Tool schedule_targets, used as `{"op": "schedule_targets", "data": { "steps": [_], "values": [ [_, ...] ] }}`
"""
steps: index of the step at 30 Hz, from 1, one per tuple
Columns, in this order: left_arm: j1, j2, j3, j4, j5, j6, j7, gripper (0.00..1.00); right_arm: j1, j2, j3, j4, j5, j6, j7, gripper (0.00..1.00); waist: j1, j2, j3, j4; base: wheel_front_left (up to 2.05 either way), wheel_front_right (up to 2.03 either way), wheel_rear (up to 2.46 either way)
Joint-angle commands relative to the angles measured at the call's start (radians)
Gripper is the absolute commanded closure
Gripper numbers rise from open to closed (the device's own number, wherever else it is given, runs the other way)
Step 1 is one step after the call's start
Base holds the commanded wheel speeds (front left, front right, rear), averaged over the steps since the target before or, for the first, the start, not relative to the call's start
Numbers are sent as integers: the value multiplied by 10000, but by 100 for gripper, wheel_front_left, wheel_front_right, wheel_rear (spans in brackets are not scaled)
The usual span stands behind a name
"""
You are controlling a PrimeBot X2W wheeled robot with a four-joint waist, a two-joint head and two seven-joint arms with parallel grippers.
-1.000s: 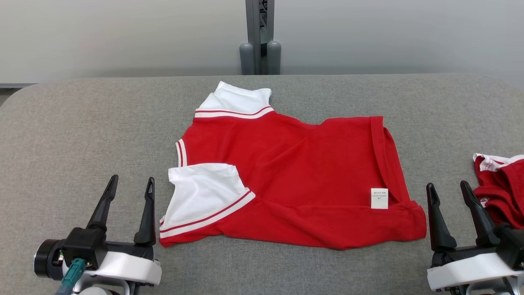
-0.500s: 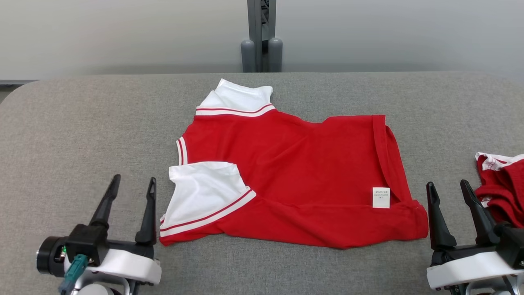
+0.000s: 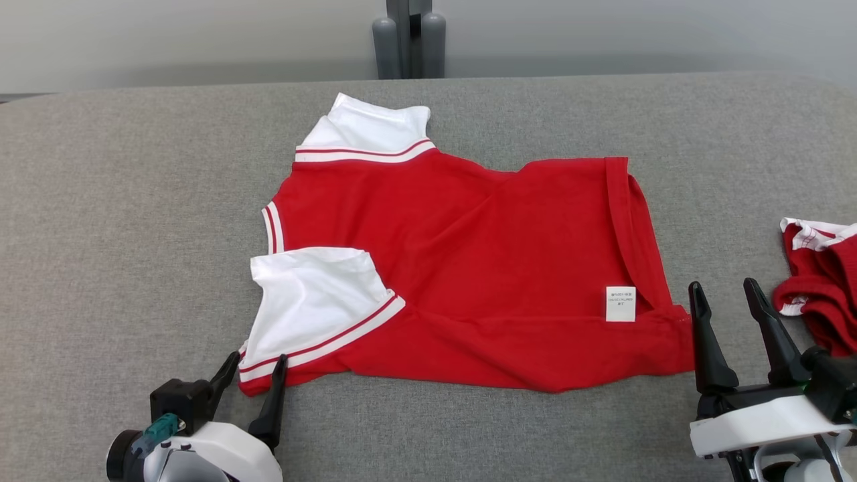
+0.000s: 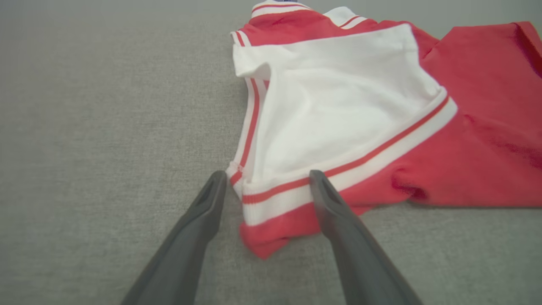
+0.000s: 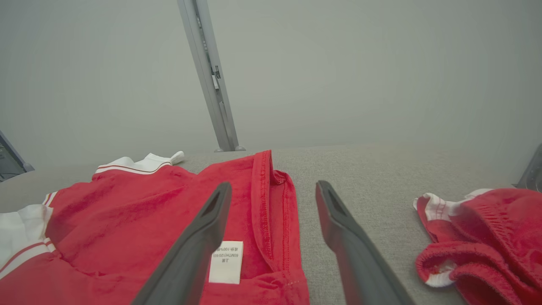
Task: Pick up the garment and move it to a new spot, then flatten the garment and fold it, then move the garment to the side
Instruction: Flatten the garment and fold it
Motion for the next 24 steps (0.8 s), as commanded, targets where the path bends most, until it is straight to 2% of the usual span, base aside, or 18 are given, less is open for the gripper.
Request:
{"op": "schedule_targets", "data": {
  "steps": [1, 10, 11, 12, 14, 15, 21, 23, 24],
  "values": [
    [-270, 35, 59, 230, -187, -107, 54, 0, -180, -7, 24, 53, 83, 6, -93, 0, 0, 0, 105, -12, 0, 0, 0],
    [-534, 29, -50, 1030, -608, -345, 268, 0, -281, -7, -101, 246, 106, 5, 6, 0, 0, 0, 256, -82, 0, 0, 0],
    [-555, 38, -85, 1117, -617, -363, 322, 4, -242, -12, -167, 363, 43, 5, 96, 0, 0, 0, 257, -78, 0, 0, 0],
    [-584, 31, -107, 1162, -647, -379, 337, 15, -199, -8, -195, 432, 24, 6, 139, 0, 0, 0, 260, -69, 0, 0, 0],
    [-642, 27, -120, 1233, -707, -377, 351, 30, -142, -25, -209, 725, 10, 5, 245, 0, 0, 0, 275, -56, 0, 0, 0],
    [-664, 34, -135, 1270, -711, -379, 396, 48, -135, -29, -180, 898, 17, 5, 245, 0, 0, 0, 293, -43, 0, 0, 0],
    [-802, 54, -205, 1366, -746, -342, 392, 67, -473, -41, 146, 2666, 283, 5, 177, 0, 0, 0, 444, 54, 0, 0, 0],
    [-822, 53, -236, 1394, -770, -340, 413, 83, -651, -40, 269, 3301, 409, 5, 40, 0, 0, 0, 493, 80, 0, 0, 0],
    [-819, 67, -250, 1399, -762, -329, 411, 98, -774, -37, 340, 3611, 458, 5, -17, 0, 0, 0, 519, 84, 0, 0, 0]
  ]
}}
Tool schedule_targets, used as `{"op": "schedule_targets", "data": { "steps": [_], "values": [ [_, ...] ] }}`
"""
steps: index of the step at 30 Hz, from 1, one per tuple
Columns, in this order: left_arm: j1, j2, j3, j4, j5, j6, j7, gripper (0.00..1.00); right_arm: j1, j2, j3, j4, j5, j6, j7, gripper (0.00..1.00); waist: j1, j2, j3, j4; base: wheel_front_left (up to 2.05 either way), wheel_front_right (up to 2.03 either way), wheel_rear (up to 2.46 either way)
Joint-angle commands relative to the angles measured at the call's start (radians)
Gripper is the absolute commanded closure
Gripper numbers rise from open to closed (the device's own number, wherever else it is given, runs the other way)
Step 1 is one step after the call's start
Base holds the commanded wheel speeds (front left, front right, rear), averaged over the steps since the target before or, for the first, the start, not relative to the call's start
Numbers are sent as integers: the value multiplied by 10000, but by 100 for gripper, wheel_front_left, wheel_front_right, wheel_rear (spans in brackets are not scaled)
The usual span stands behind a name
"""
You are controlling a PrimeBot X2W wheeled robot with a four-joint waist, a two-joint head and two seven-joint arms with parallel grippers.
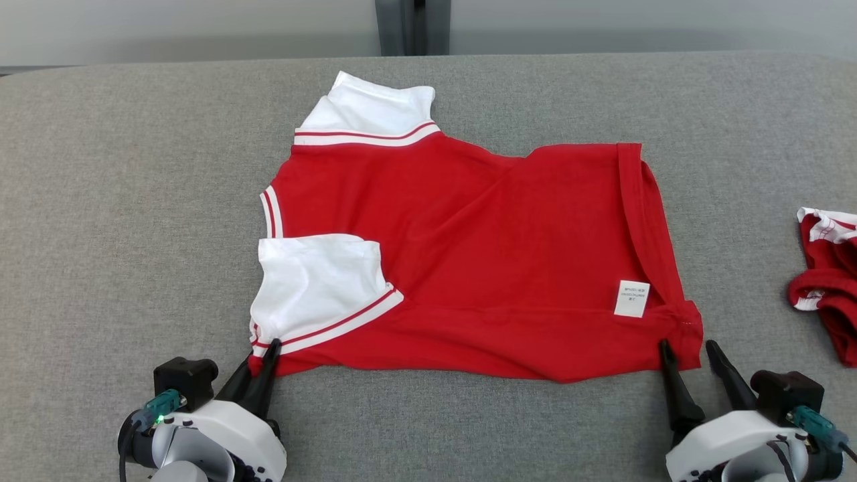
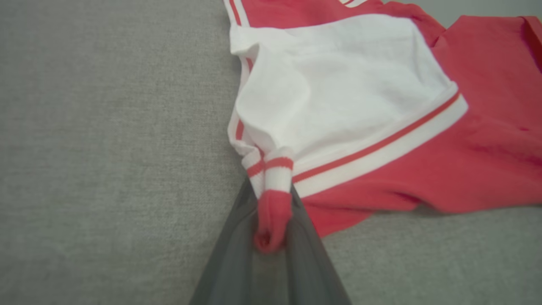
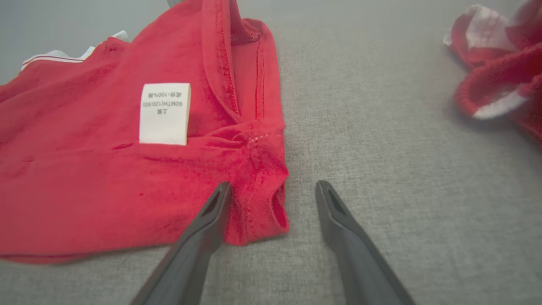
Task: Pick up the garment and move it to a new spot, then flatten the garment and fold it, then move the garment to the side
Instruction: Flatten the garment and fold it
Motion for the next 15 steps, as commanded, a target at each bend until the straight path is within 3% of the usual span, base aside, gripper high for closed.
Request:
{"op": "schedule_targets", "data": {
  "steps": [1, 3, 4, 5, 6, 10, 15],
  "values": [
    [57, 108, -23, 259, -50, 91, 170, 100, -227, -25, 69, 244, 125, 5, -124, 0, 0, -1, 34, 9, 0, 0, 0],
    [35, 136, -41, 241, -56, 112, 167, 100, -462, -16, 213, 823, 245, 5, -179, 0, 0, -1, 75, 16, 0, 0, 0],
    [27, 145, -71, 255, -65, 104, 241, 100, -555, -4, 356, 1103, 317, 5, -166, 20, 0, -1, 93, 26, 0, 0, 0],
    [21, 138, -70, 246, -115, 86, 261, 100, -664, 8, 492, 1325, 432, 6, -192, 64, 0, -1, 105, 38, 0, 0, 0],
    [21, 151, -79, 226, -92, 99, 291, 100, -750, 24, 581, 1520, 516, 6, -224, 100, 0, -1, 108, 53, 0, 0, 0],
    [223, 179, -87, -32, -206, 117, 398, 100, -829, -149, 798, 1823, 926, 3, -320, 100, 0, -1, 76, 157, 0, 0, 0],
    [803, 493, -133, -1144, -177, 209, 778, 100, -239, -450, 869, 1111, 1323, 3, -408, 100, 0, -1, -59, 320, 0, 0, 0]
  ]
}}
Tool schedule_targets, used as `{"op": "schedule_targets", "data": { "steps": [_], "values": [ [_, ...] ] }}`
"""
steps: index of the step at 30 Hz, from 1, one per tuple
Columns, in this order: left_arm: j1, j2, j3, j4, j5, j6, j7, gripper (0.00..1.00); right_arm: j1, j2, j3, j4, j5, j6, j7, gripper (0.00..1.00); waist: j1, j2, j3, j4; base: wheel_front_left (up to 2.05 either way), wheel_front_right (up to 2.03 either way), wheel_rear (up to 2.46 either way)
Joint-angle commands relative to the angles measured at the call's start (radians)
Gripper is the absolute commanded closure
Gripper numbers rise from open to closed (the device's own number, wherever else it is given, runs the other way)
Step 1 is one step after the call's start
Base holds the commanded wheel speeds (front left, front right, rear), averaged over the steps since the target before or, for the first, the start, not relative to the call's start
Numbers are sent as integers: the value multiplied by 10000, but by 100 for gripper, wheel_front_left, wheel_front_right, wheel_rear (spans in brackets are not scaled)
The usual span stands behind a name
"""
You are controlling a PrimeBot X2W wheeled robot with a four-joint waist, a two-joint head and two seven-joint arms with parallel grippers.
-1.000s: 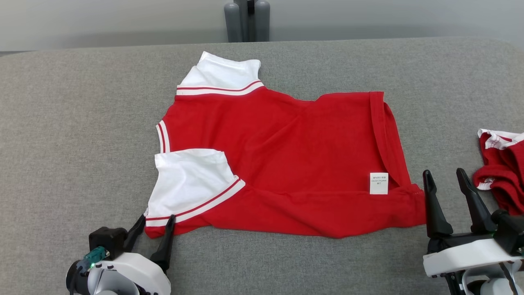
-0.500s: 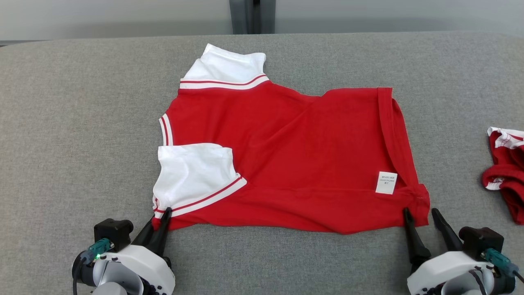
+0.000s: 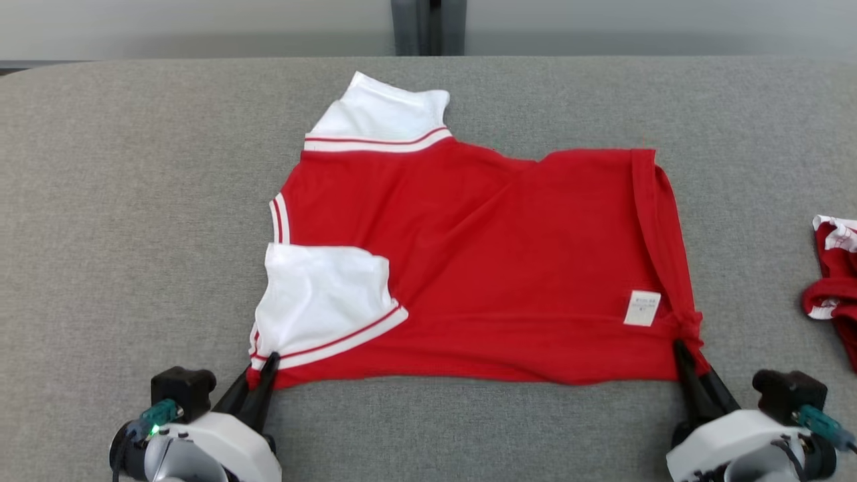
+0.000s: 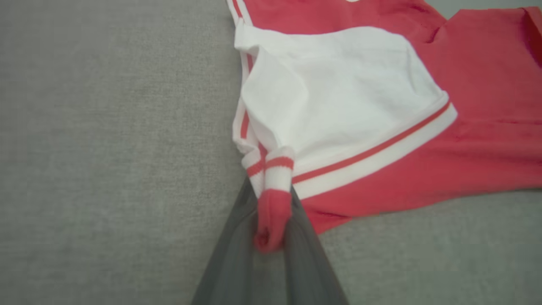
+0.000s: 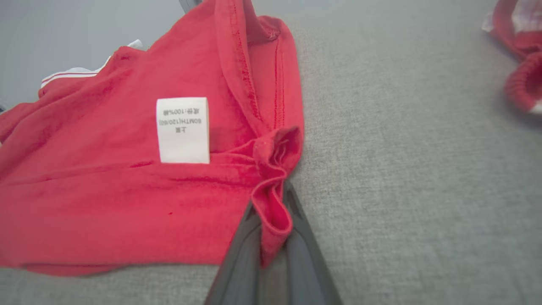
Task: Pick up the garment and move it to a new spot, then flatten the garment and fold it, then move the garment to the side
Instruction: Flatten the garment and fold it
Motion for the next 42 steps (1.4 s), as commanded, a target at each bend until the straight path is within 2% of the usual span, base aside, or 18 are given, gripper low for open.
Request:
{"op": "schedule_targets", "data": {
  "steps": [1, 5, 10, 15, 16, 17, 18, 24, 32, 37, 42],
  "values": [
    [375, 204, 13, -224, 22, 107, 211, 100, 462, -108, 7, -130, 98, 1, 132, 100, 0, -1, -70, 53, 0, 0, 0],
    [1218, 462, 7, -1710, -7, 402, 889, 100, 1331, -305, -113, -1233, 151, 1, 599, 100, 0, -1, -192, 121, 0, 0, 0],
    [2464, 632, 3, -3418, -122, 921, 1877, 100, 2581, -154, -566, -2492, 47, 0, 1407, 100, 0, -1, -329, 168, 0, 0, 0],
    [3034, 630, 22, -4263, -362, 1108, 2312, 100, 3114, 53, -948, -3124, -22, 0, 1854, 100, 0, -1, -382, 162, 0, 0, 0],
    [3081, 660, 64, -4322, -352, 1201, 2431, 97, 3170, 118, -1030, -3242, 23, 0, 1892, 58, 0, -1, -403, 152, 0, 0, 0],
    [3142, 702, 34, -4343, -305, 1234, 2498, 51, 3216, 158, -1063, -3294, 19, 1, 2023, 16, 0, -1, -437, 132, 0, 0, 0],
    [3121, 635, 71, -4430, -349, 1301, 2432, 0, 3219, 176, -1147, -3372, -50, 1, 2006, 0, 0, -1, -458, 122, 0, 0, 0],
    [2868, 662, 353, -4464, -182, 1525, 1870, 0, 3043, 267, -1672, -3874, -254, 1, 1903, 0, 0, -1, -665, 31, 0, 0, 0],
    [1763, 519, 737, -5111, 268, 1920, 628, 0, 2191, 260, -2314, -5217, -779, 4, 1270, 0, 0, -1, -879, -68, 0, 0, 0],
    [673, 558, 628, -5033, 744, 2039, 256, 0, 1582, 331, -2182, -5842, -1308, 4, 1058, 0, 0, -1, -1004, -72, 0, 0, 0],
    [66, 488, 352, -4801, 1019, 1964, 96, 0, 1526, 396, -1826, -6270, -1684, 4, 1201, 0, 0, -1, -1027, -76, 0, 0, 0]
  ]
}}
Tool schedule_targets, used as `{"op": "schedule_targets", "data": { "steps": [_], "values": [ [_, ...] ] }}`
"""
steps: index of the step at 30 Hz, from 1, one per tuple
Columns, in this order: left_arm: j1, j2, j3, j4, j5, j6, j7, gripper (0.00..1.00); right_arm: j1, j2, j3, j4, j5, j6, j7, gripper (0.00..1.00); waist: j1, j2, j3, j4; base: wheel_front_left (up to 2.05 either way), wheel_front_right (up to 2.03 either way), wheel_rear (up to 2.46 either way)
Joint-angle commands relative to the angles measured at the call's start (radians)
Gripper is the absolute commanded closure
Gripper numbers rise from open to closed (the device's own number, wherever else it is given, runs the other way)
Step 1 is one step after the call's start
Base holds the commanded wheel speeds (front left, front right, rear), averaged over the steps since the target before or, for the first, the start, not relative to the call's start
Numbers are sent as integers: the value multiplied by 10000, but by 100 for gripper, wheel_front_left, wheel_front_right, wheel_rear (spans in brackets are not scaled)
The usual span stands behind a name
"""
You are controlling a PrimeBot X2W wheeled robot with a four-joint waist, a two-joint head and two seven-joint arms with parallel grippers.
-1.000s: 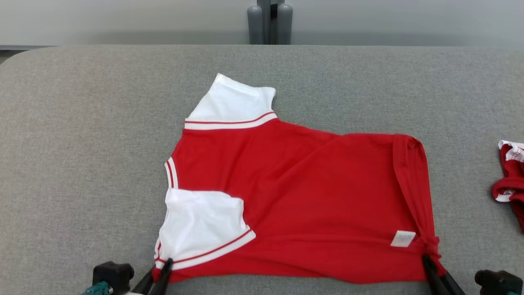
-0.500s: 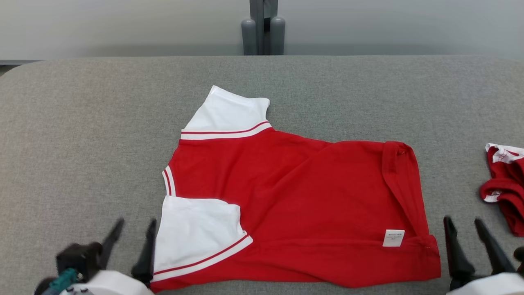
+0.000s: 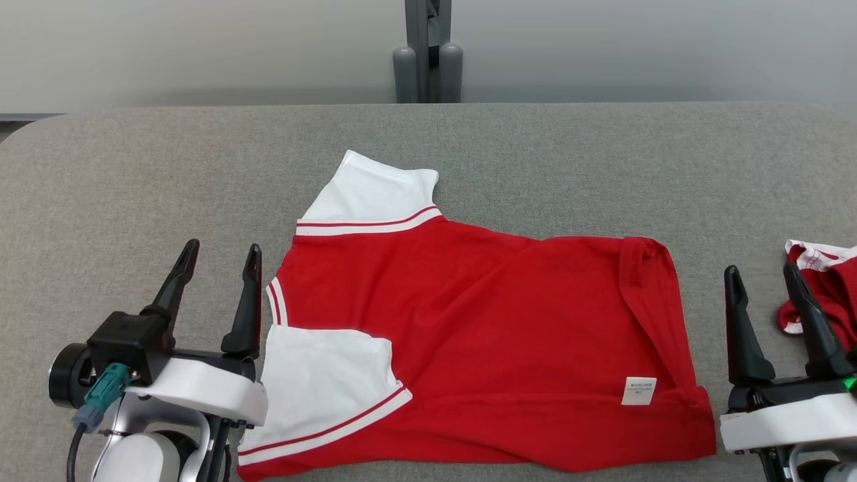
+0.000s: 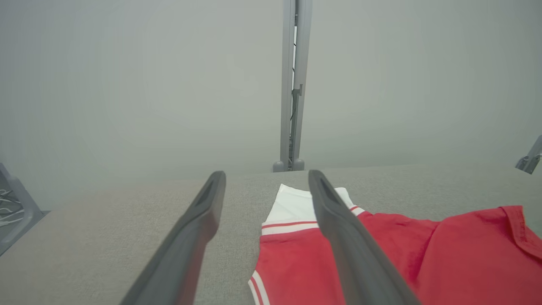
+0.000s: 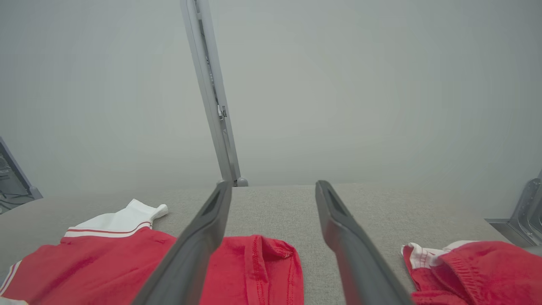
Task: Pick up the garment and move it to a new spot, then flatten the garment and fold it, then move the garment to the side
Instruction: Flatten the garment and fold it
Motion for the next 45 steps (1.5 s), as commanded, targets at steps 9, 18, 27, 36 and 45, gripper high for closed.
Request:
{"op": "schedule_targets", "data": {
  "steps": [9, 18, 27, 36, 45],
  "values": [
    [24, -7, -111, 169, 205, 204, -116, 0, 418, 67, 286, -149, 107, 5, 60, 0, 0, 0, 117, -114, 0, 0, 0],
    [-78, 134, -162, 191, 241, 218, -62, 0, 371, 66, 159, -52, 216, 5, -39, 0, 0, 0, 187, -94, 0, 0, 0],
    [-1244, 226, -370, 249, -46, -304, 282, 0, 18, 60, 290, -75, 403, 5, -61, 0, 0, 0, 706, -244, 0, 0, 0],
    [-4865, 914, -431, 1958, -414, -1538, 1779, 0, -966, 62, 958, 213, 687, 6, -512, 0, 0, 0, 2189, -1356, 0, 0, 0],
    [-7140, 1953, -939, 4593, -1893, -2367, 3209, 0, -2254, 66, 1782, 1195, 1235, 6, -1236, 0, 0, 0, 3708, -2470, 0, 0, 0]
  ]
}}
